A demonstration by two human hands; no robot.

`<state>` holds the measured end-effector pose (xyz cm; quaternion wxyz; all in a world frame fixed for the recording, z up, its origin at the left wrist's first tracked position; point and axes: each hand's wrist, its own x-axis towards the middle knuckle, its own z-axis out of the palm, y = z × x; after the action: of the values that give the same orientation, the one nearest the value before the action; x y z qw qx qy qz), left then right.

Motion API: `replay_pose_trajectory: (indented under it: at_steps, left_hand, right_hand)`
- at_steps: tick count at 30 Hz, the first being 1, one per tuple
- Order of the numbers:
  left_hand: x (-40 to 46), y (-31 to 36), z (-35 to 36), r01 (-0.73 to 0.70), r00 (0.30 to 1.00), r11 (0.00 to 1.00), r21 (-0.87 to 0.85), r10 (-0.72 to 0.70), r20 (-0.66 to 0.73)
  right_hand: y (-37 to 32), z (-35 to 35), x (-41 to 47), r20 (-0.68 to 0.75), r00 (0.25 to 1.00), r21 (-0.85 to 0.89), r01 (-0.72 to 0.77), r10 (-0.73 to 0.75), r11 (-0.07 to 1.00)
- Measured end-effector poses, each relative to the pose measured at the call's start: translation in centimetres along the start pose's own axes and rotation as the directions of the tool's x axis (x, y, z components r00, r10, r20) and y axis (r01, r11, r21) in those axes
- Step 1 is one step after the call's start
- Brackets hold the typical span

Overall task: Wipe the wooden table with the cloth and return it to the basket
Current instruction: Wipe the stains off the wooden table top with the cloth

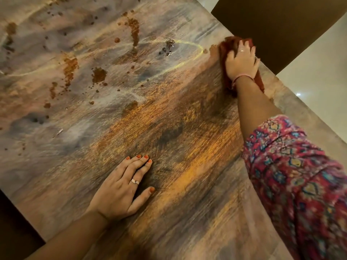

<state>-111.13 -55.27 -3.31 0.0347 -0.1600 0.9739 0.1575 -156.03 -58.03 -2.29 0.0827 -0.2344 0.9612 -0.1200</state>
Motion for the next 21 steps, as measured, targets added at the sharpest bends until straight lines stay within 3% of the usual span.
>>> replay_pose_trajectory:
  at_steps: [4, 9, 13, 18, 21]
  left_hand:
    - [0.1, 0.1, 0.0, -0.007, 1.000, 1.000, -0.009, 0.007, -0.016]
    - [0.1, 0.3, -0.1, 0.002, 1.000, 1.000, -0.005, -0.002, -0.019]
    - [0.1, 0.2, -0.1, -0.002, 1.000, 1.000, -0.001, 0.002, -0.011]
    - [0.0, 0.2, -0.1, 0.009, 1.000, 1.000, -0.003, -0.009, -0.005]
    - [0.1, 0.1, -0.1, 0.007, 1.000, 1.000, 0.009, -0.007, 0.002]
  right_hand:
    - [0.2, 1.3, -6.9, -0.079, 0.997, -0.048, -0.027, 0.023, 0.998]
    - [-1.3, 4.3, -18.3, -0.040, 0.971, -0.106, 0.229, -0.234, 0.968]
    - [-1.3, 3.4, -14.5, 0.020, 0.947, -0.107, 0.322, -0.322, 0.941]
    - [0.6, 0.3, -4.3, 0.005, 0.998, -0.025, 0.063, -0.063, 0.998]
    - [1.8, -0.3, -3.1, -0.012, 0.999, -0.019, -0.035, 0.035, 0.999]
